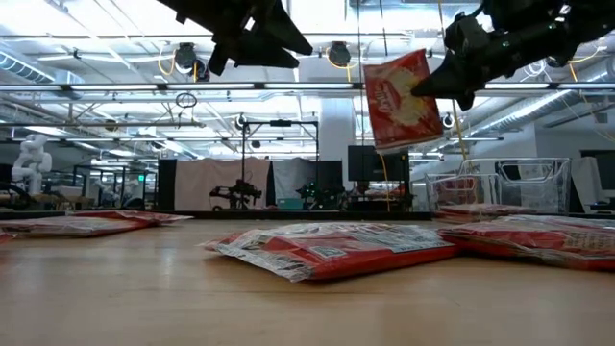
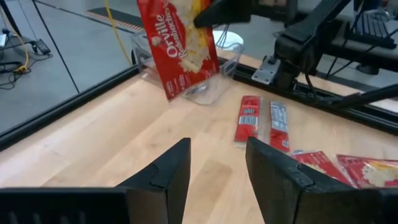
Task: Sort popcorn bags into baskets
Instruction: Put the red popcorn bag into the transparent bin
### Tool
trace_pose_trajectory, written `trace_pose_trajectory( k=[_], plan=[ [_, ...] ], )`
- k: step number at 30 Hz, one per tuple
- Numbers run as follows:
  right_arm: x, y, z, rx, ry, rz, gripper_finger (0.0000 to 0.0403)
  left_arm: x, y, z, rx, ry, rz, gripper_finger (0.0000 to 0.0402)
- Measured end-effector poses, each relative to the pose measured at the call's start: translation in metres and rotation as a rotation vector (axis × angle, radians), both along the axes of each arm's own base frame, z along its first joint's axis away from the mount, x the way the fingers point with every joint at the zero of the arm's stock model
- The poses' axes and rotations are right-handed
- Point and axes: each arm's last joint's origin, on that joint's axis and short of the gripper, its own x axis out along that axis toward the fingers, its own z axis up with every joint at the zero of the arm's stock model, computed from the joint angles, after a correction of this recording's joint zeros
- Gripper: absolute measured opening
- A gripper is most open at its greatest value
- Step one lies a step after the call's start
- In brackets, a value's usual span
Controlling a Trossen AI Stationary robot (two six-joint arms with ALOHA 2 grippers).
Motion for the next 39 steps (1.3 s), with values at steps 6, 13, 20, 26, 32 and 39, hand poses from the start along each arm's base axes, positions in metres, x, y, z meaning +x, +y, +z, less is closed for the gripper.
trace_pose_trajectory(
  k=[6, 13, 20, 26, 32, 39],
  plan=[
    [-0.015, -0.014, 0.017, 0.061, 0.105, -0.025, 0.0008, 0.001, -0.004, -0.003, -0.02, -0.005, -0.004, 0.0157],
    [-0.036, -0.03, 0.035, 0.128, 0.176, -0.158, 0.0008, 0.001, -0.006, -0.004, 0.064, 0.034, -0.038, 0.0156],
    [-0.055, -0.051, 0.052, 0.235, 0.32, -0.299, 0.0008, 0.003, 0.0, -0.003, 0.197, 0.088, -0.095, 0.0156],
    [-0.072, -0.074, 0.052, 0.329, 0.416, -0.412, 0.0008, 0.006, 0.005, -0.002, 0.168, 0.074, -0.141, 0.0156],
    [-0.075, -0.093, 0.042, 0.38, 0.433, -0.448, 0.0008, 0.006, 0.004, -0.003, 0.105, 0.062, -0.177, 0.0156],
    [-0.07, -0.107, 0.025, 0.423, 0.45, -0.503, 0.0008, 0.006, 0.003, -0.004, 0.094, 0.066, -0.21, 0.0156]
  ],
)
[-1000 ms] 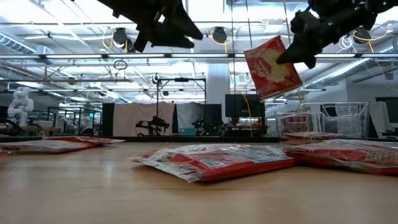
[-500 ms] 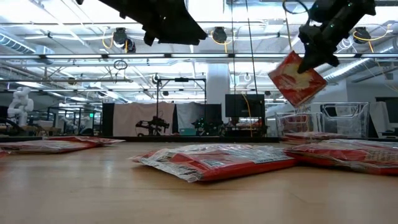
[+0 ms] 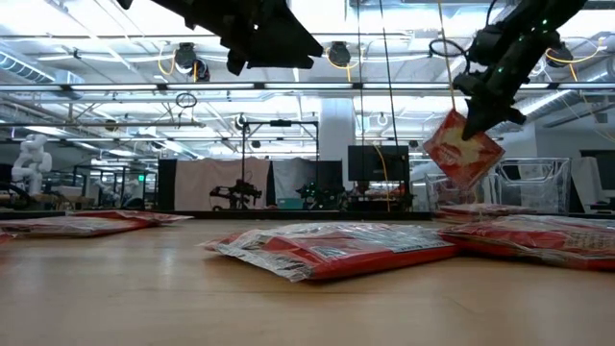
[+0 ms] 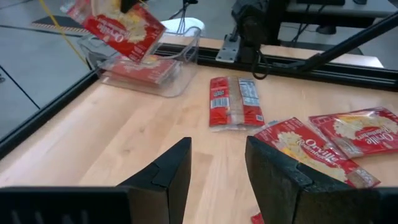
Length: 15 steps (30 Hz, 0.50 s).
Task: Sort popcorn bags into baskets
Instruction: Put the red popcorn bag into the transparent bin
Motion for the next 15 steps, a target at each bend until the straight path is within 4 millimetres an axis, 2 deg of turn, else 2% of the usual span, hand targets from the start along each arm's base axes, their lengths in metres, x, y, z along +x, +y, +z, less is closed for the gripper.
trace_pose_trajectory(
  k=[15],
  plan=[
    [0.01, -0.002, -0.015, 0.026, 0.091, -0.062, 0.0008, 0.0, -0.001, 0.0, -0.002, 0.0, -0.018, 0.0156]
  ],
)
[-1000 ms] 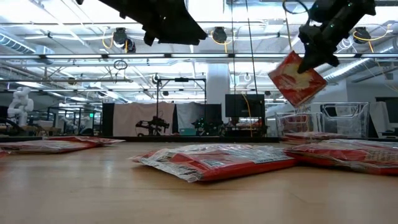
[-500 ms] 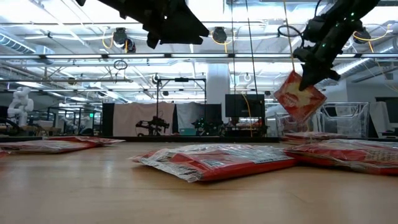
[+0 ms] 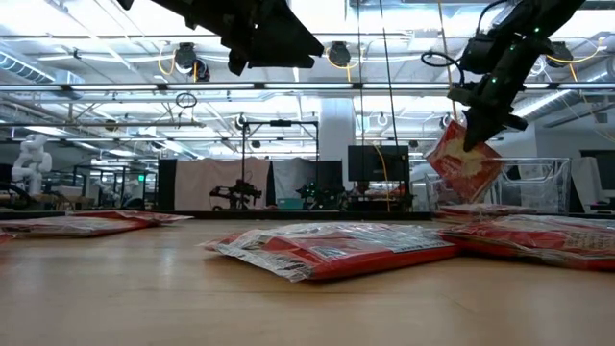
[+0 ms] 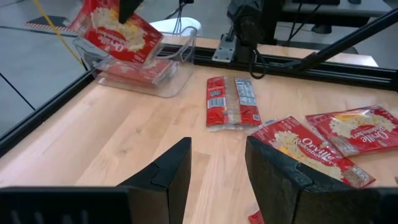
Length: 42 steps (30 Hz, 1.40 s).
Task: Sort popcorn bags into baskets
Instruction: Put the red popcorn bag into the transparent bin
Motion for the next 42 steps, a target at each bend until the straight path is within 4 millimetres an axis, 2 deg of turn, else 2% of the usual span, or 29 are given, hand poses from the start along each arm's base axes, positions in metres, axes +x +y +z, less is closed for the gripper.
trace_pose_trajectory(
  k=[7, 13, 27, 37, 42],
  plan=[
    [0.0, 0.003, -0.01, 0.024, 0.018, 0.015, 0.0008, 0.0, 0.0, 0.0, 0.002, 0.0, 0.0, 0.0157],
    [0.0, 0.003, -0.011, 0.023, 0.016, 0.016, 0.0012, 0.001, 0.004, 0.0, 0.002, 0.0, 0.01, 0.0156],
    [0.0, 0.004, -0.012, 0.021, 0.03, 0.019, 0.0065, 0.001, 0.004, 0.0, -0.005, -0.002, 0.014, 0.0156],
    [0.01, 0.008, -0.007, -0.098, 0.142, 0.037, 0.007, 0.001, 0.004, 0.0, -0.008, -0.003, 0.015, 0.0156],
    [0.015, 0.02, 0.003, -0.151, 0.1, 0.09, 0.007, 0.001, 0.004, 0.0, -0.008, -0.003, 0.017, 0.0157]
  ],
)
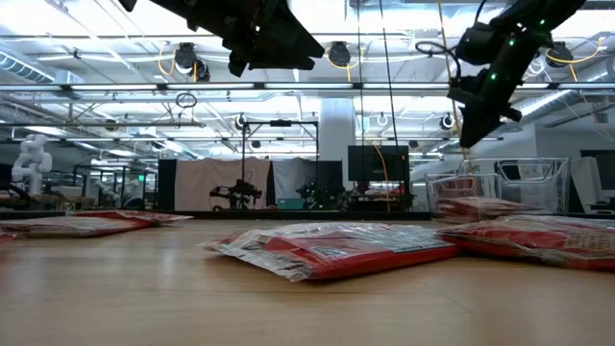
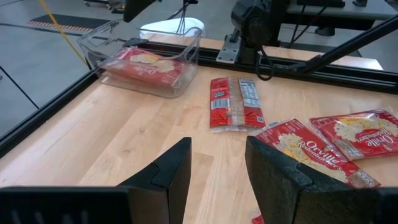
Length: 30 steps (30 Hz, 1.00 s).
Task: Sort popcorn bags into baskets
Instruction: Put the red popcorn bag into the transparent bin
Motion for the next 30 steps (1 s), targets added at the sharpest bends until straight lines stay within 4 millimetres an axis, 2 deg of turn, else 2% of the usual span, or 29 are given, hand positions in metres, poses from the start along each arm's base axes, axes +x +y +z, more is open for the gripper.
trace_pose_trajectory(
  k=[4, 8, 14, 24, 30],
  plan=[
    [0.003, 0.012, 0.003, 0.029, -0.017, 0.002, 0.0069, 0.0, 0.002, 0.0, 0.0, -0.001, 0.005, 0.0157],
    [0.01, 0.011, -0.008, 0.089, 0.053, -0.044, 0.0047, 0.001, 0.005, 0.0, 0.003, -0.001, 0.014, 0.0157],
    [0.02, 0.0, -0.032, 0.194, 0.156, -0.044, 0.0004, 0.001, 0.008, 0.0, -0.013, -0.003, 0.03, 0.0157],
    [0.031, -0.019, -0.071, 0.28, 0.334, -0.078, 0.0002, 0.001, 0.007, -0.001, -0.008, 0.004, 0.025, 0.0157],
    [0.034, -0.029, -0.084, 0.23, 0.427, -0.104, 0.0001, 0.001, 0.007, -0.001, -0.005, 0.006, 0.024, 0.0157]
  ],
)
